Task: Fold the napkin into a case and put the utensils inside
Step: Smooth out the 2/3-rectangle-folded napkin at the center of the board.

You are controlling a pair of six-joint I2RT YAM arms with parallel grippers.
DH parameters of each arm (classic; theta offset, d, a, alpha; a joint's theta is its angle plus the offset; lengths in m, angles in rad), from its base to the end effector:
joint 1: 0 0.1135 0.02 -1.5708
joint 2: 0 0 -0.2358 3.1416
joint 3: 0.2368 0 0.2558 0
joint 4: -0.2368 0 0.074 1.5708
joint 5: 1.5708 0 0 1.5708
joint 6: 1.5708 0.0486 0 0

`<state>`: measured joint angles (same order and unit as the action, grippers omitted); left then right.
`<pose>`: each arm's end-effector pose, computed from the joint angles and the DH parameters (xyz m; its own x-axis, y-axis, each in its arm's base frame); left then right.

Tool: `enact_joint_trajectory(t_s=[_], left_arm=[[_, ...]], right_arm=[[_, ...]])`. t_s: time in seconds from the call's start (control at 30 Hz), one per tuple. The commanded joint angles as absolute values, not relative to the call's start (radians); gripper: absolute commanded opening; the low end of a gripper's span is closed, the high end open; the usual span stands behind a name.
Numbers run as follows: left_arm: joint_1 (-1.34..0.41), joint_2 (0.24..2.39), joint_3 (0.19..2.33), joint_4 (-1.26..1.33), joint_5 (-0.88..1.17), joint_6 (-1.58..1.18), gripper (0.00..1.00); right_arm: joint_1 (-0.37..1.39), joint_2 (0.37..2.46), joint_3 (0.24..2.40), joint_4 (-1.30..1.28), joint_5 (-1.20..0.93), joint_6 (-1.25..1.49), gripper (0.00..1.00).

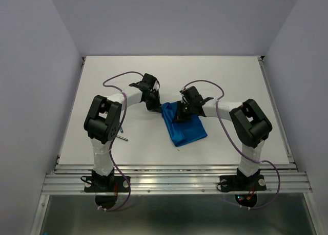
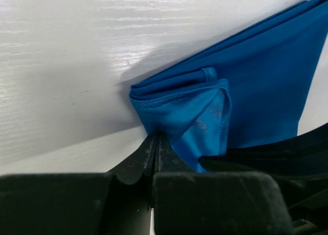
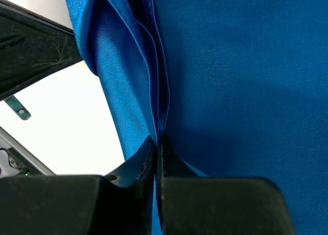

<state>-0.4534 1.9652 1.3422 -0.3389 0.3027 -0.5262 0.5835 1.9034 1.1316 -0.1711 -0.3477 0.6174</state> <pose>0.3680 -0.1954 0.1361 -0.9246 -0.0828 -0.3718 0.1237 0.8579 -0.4987 0.3141 0.2272 0.1091 -0.9473 0.0268 -0.3194 -0.1676 0.8080 0.5649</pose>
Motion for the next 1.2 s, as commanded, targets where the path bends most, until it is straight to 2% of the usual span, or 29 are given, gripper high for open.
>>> enact_joint_trajectory(t_s=[0.0,0.9,1.07,1.17], left_arm=[[-0.472,1.960,1.400,-0.325,0.331,-0.529,0.01],[-0.489,2.097,1.516,-0.334,0.382,-0.508,0.00],[-0.492,2.126,1.506,-0.334,0.391,-0.505,0.00],[-0.497,2.132,1.497,-0.336,0.391,-0.500,0.00]], right_arm=[[0.580,1.890,1.134,-0.141,-0.344,0.614,0.01],[0.580,1.881,1.124,-0.146,-0.347,0.609,0.01],[0.580,1.847,1.134,-0.179,-0.278,0.586,0.22],[0.571,1.775,1.147,-0.244,-0.185,0.555,0.44]])
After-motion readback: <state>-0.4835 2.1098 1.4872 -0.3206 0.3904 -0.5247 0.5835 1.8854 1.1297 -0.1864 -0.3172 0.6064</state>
